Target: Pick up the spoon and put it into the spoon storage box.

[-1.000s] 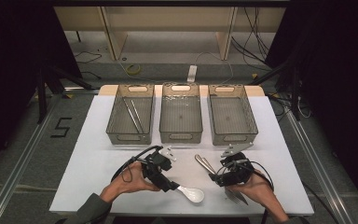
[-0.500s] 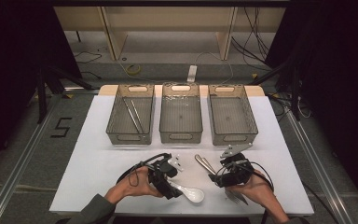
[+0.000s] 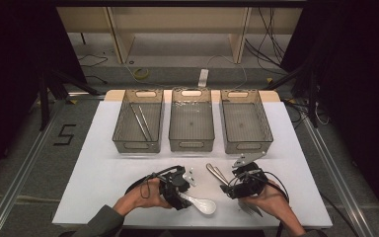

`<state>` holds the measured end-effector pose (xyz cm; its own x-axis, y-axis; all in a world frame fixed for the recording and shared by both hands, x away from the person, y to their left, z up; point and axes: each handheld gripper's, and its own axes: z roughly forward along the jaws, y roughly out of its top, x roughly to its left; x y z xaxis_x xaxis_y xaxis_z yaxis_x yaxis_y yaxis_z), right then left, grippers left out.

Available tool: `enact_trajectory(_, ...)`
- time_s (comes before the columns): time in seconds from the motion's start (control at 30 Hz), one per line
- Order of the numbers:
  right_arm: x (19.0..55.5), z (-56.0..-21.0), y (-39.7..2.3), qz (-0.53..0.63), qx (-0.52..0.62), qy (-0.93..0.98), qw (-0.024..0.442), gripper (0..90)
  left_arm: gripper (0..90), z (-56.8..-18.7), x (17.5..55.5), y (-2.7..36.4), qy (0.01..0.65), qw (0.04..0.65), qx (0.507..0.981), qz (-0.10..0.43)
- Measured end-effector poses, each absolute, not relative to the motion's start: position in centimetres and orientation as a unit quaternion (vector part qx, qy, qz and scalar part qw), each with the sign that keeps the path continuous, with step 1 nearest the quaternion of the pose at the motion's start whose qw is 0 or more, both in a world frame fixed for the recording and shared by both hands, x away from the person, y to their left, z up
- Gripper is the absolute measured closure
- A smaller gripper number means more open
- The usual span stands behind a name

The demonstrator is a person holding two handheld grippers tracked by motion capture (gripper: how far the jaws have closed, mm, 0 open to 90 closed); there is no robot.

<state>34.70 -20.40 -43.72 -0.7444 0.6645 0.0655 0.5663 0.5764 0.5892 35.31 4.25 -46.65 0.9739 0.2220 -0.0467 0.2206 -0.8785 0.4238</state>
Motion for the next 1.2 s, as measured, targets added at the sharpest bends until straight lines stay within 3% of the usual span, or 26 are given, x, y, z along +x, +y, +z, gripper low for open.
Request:
enact_trajectory(0.53, 34.8, -43.7, -20.5, 0.303, 0.350, 0.883, 0.082, 30.5, 71.3, -46.4, 34.9, 4.2, 0.080, 0.202, 0.976, 0.008)
enact_trajectory(0.67, 34.8, -43.7, -20.5, 0.303, 0.351, 0.882, 0.081, 30.6, 84.1, -46.5, 35.1, 4.3, 0.088, 0.208, 0.974, 0.000)
enact_trajectory(1.0, 34.8, -43.7, -20.6, 0.305, 0.353, 0.881, 0.080, 30.6, 85.2, -46.5, 35.2, 4.4, 0.102, 0.213, 0.972, -0.008)
enact_trajectory(1.2, 34.8, -43.6, -20.7, 0.310, 0.356, 0.877, 0.083, 30.6, 85.3, -45.4, 35.6, 5.0, 0.132, 0.248, 0.959, -0.011)
